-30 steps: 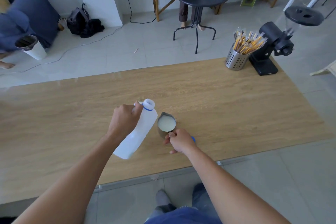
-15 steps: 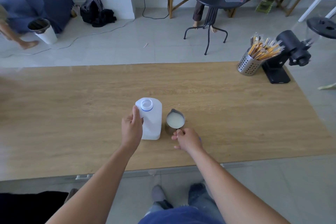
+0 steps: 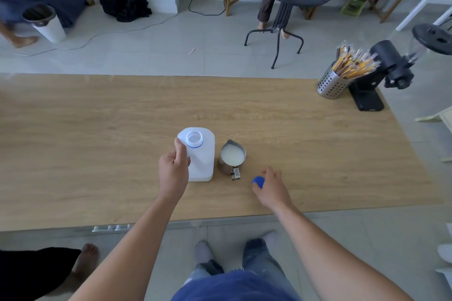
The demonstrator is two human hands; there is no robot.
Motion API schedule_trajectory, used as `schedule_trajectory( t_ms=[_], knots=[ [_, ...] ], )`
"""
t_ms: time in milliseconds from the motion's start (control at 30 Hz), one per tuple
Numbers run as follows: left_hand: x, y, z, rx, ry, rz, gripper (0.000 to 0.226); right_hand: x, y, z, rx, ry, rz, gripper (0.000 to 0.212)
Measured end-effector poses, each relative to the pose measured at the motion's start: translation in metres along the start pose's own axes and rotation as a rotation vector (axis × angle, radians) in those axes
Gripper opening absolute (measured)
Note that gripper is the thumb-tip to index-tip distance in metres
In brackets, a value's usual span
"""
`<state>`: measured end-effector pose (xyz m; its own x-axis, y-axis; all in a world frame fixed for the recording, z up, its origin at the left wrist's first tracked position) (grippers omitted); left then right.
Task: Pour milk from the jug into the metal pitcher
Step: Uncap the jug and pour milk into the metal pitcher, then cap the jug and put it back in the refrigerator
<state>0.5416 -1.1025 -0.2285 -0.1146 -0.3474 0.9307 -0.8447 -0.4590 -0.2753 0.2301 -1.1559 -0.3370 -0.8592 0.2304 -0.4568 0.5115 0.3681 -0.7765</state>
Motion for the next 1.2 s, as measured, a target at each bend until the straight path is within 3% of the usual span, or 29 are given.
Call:
schedule_trajectory(
  t_ms=[133,367,600,867,1100,1200],
  knots=[
    [-0.001,0.002,-0.001,0.030,-0.024,-0.046,0.058,0.014,0.005,0.003,-0.018,-0.013,-0.052,0.055],
    [-0.006,0.002,0.000,0.045,-0.055,-0.099,0.055,0.009,-0.006,0.008,0.039,-0.025,-0.021,0.038],
    [-0.006,0.000,0.003,0.063,-0.044,-0.102,0.053,-0.062,-0.076,0.004,0.186,-0.205,0.185,0.035],
    [-0.001,-0.004,0.009,0.006,-0.063,-0.096,0.049,-0.190,-0.118,-0.037,0.019,-0.542,0.249,0.030],
    [0.004,-0.007,0.012,-0.028,-0.023,-0.075,0.048,-0.257,-0.096,-0.055,-0.175,-0.803,-0.005,0.035],
    [0.005,-0.008,0.014,-0.052,-0.009,-0.080,0.050,-0.268,-0.091,-0.056,-0.175,-0.864,-0.154,0.037]
  ],
)
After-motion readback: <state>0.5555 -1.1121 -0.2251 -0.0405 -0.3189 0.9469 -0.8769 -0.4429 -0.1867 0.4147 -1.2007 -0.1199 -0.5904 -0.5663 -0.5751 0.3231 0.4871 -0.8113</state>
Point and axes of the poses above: each hand's wrist, its own z-axis towards the middle knuckle, its own y-axis out of the palm, x = y × z, the point moved 6 cm from there along z, towards the middle knuckle, and after that the axes turned 5 degrees about z, right-handed, at the moved point
